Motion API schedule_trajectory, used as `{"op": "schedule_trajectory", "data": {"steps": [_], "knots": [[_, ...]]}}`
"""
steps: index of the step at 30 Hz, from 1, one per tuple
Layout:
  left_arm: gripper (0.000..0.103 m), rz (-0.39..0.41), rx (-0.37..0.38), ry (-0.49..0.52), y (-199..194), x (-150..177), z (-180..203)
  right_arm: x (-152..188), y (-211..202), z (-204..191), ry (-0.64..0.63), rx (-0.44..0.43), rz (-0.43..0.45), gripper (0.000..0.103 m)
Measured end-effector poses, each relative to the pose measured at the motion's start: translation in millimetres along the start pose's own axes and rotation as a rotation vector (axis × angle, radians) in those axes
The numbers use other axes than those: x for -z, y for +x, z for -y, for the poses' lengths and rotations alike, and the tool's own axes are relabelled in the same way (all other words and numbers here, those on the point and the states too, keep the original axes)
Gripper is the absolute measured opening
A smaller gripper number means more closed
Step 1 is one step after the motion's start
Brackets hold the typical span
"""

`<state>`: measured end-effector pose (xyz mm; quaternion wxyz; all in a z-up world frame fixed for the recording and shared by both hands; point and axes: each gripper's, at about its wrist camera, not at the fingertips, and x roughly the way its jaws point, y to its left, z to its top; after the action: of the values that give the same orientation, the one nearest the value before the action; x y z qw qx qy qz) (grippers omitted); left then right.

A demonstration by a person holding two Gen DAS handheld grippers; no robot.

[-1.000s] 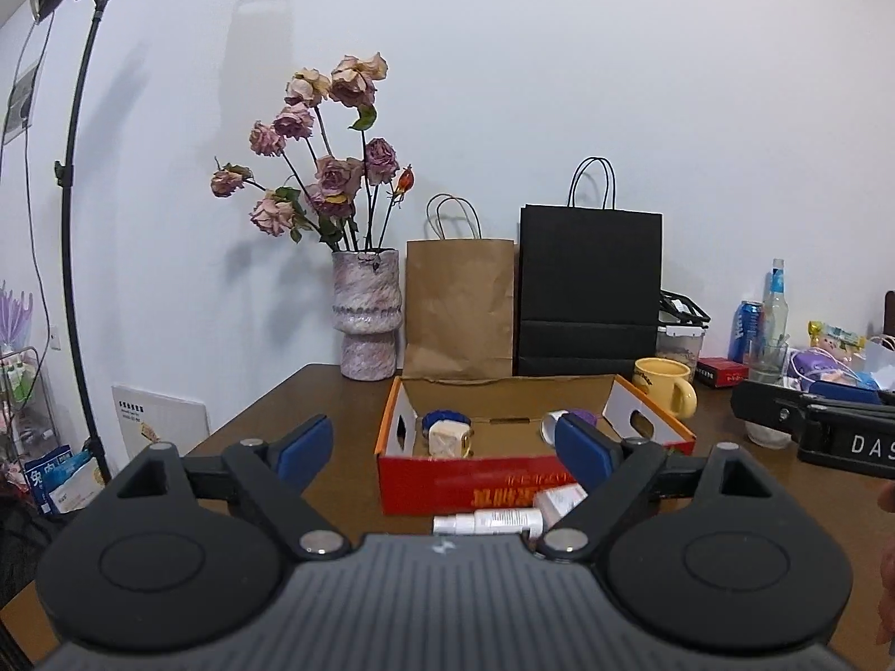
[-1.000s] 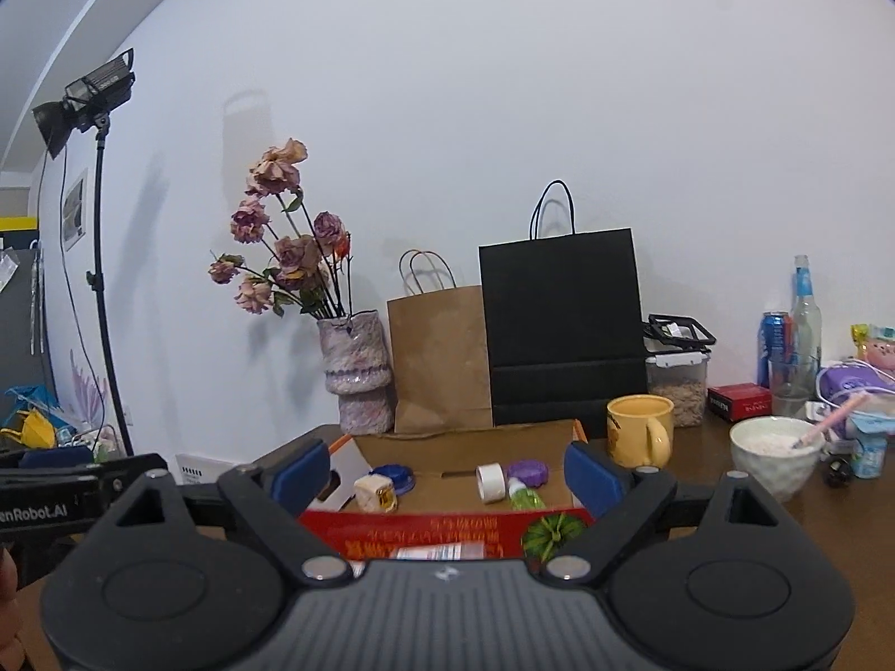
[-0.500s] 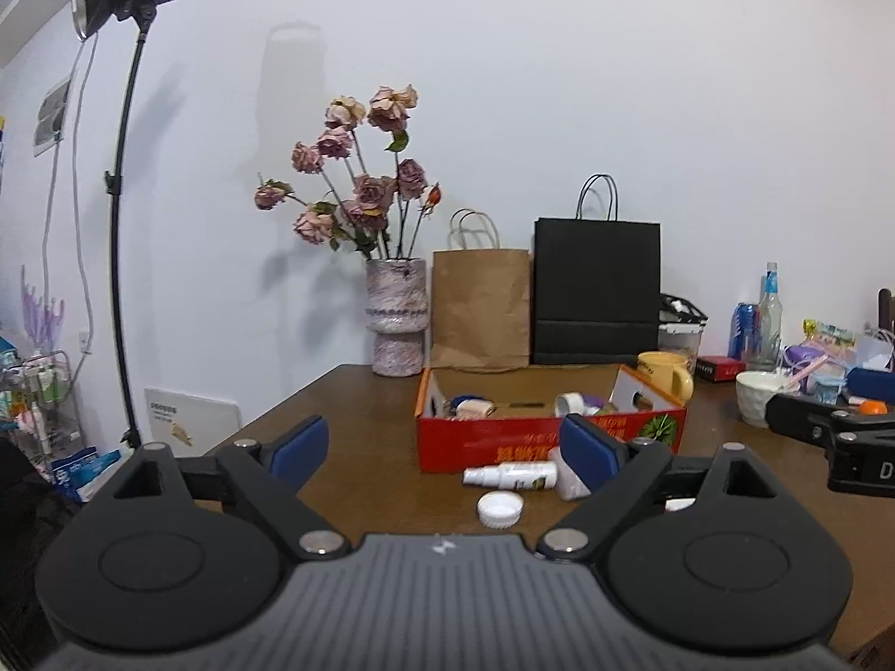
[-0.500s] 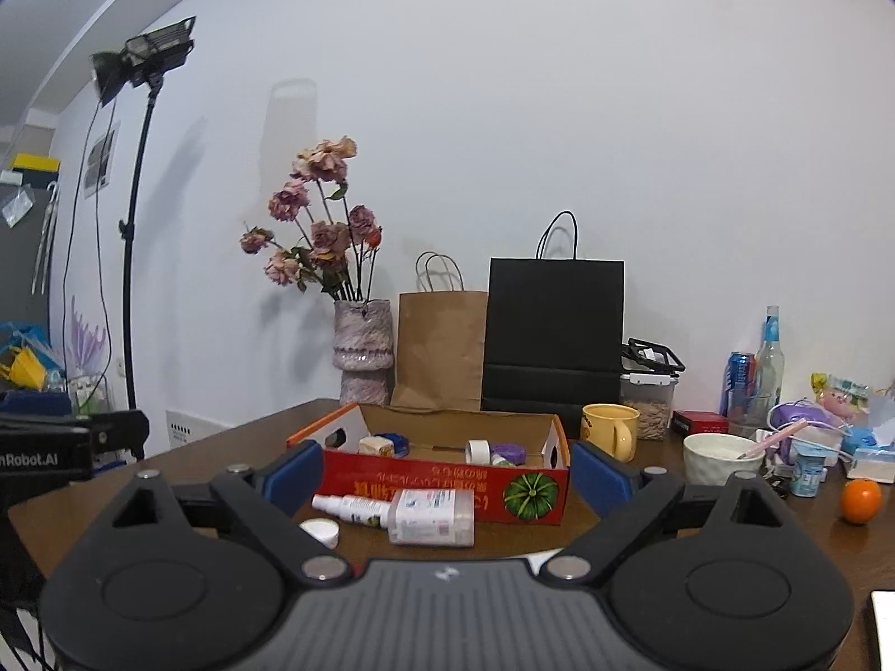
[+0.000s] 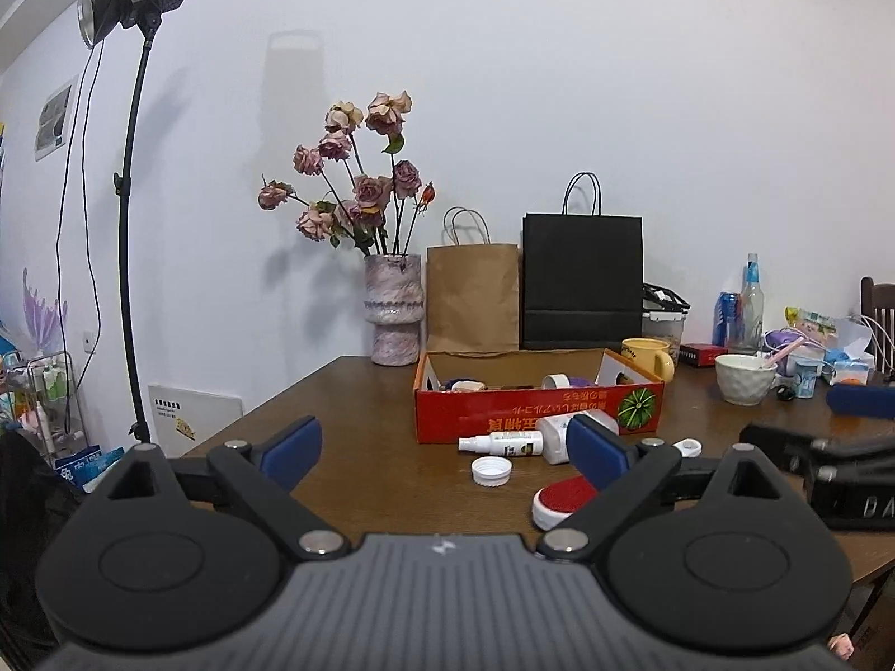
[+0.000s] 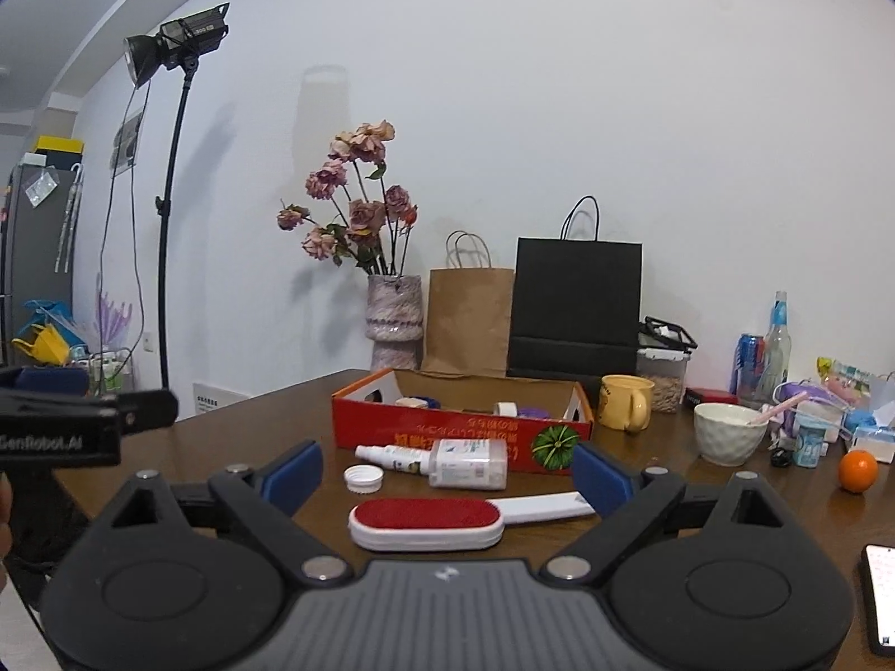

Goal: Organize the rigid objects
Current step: 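Move both tools toward the white cap and white spray bottle on the table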

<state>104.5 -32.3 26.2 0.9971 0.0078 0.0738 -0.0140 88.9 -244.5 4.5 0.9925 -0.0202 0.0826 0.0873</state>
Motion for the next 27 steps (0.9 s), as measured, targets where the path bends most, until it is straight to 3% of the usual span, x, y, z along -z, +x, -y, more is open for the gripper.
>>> {"op": "schedule_trajectory", "data": {"steps": [14, 27], "knots": [[0.098, -0.051, -0.021, 0.004, 20.3, 10.3, 0.9, 13.6, 20.6, 8.1, 0.037, -0.010, -0.035, 0.096], [0.098, -0.103, -0.046, 0.010, 75.4, 8.4, -0.6, 10.4, 82.7, 24.5, 0.066, -0.037, -0.082, 0.096]]}}
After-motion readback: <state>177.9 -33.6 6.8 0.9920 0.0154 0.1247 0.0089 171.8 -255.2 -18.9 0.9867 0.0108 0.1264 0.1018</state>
